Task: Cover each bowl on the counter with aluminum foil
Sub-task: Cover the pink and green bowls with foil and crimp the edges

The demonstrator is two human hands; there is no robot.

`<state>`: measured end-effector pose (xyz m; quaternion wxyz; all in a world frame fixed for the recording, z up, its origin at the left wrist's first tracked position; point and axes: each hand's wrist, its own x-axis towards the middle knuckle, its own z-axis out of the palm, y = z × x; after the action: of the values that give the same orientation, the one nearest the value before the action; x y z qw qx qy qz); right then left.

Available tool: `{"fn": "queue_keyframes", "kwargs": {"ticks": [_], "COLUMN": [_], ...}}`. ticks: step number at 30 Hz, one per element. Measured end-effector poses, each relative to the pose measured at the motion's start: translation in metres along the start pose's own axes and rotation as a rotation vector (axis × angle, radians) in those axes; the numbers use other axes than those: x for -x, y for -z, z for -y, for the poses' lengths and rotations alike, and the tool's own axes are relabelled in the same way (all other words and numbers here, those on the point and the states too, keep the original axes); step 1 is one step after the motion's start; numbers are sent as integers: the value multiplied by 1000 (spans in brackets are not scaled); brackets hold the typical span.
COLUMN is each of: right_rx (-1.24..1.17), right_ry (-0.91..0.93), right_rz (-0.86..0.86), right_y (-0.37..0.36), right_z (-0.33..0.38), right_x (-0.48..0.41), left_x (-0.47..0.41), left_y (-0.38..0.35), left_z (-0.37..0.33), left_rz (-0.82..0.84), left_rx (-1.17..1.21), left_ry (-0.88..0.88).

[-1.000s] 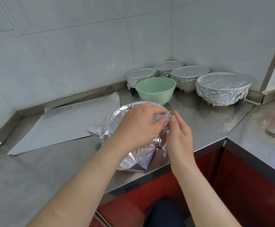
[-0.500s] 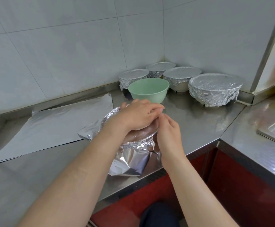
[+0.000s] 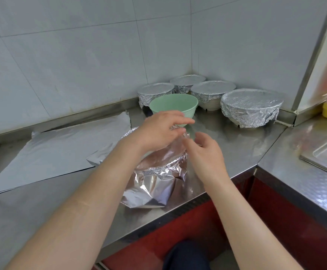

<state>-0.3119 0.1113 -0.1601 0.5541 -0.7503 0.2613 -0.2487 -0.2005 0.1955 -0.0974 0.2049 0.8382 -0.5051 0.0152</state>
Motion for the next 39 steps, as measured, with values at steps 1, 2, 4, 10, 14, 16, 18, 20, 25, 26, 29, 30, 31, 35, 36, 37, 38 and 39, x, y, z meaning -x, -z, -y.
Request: {"fn": "queue_keyframes", "kwargs": {"ticks": [1,2,4,10,14,16,18,20,25,26,29,30,31,35,36,37,38,39], "right_rx": [137,223,293,446,483,501,530,557,641,658,676,674,671,588,582,592,609,621], "right_ry": [47,84,112,197,193,187,181,176,249,259,272,270,269,252,248,242,239,239], "right_rz": [-58,-96,-113,-76,1,44,78,118,159,178,244,261,273,337,351,358,362,368], "right_y": [9,15,20,22,25,24,23,21,12,12,10,9,6,-4,-6,-7,-9,-11], "right_z": [3,7,14,25,31,34,35,38,43,45,52,53,54,55,56,58,61,62], "right_x": [2,5,9,8,-4,-11,-19,-26,-43,-45,-51,-54,-58,-68,-68,-69,-69,-69], "left_x": [2,2,0,-11,-14,-14,-15,-15,-12,-11,-7,-6,-4,1,2,2,2,2], "left_y": [5,9,11,12,15,17,19,22,30,32,35,35,35,36,36,36,36,36], "left_z": [-4,-7,-11,-7,-4,0,7,11,18,20,27,28,30,35,36,37,38,39], "left_rz": [12,38,115,171,143,107,79,74,74,79,97,103,106,102,100,97,88,77], "left_rx": [20,23,-11,-89,-170,-184,-207,-212,-228,-227,-182,-167,-154,-105,-105,-114,-130,-144], "left_ry": [-61,-107,-152,-123,-92,-57,-12,28,77,86,109,108,104,79,76,75,78,86]}}
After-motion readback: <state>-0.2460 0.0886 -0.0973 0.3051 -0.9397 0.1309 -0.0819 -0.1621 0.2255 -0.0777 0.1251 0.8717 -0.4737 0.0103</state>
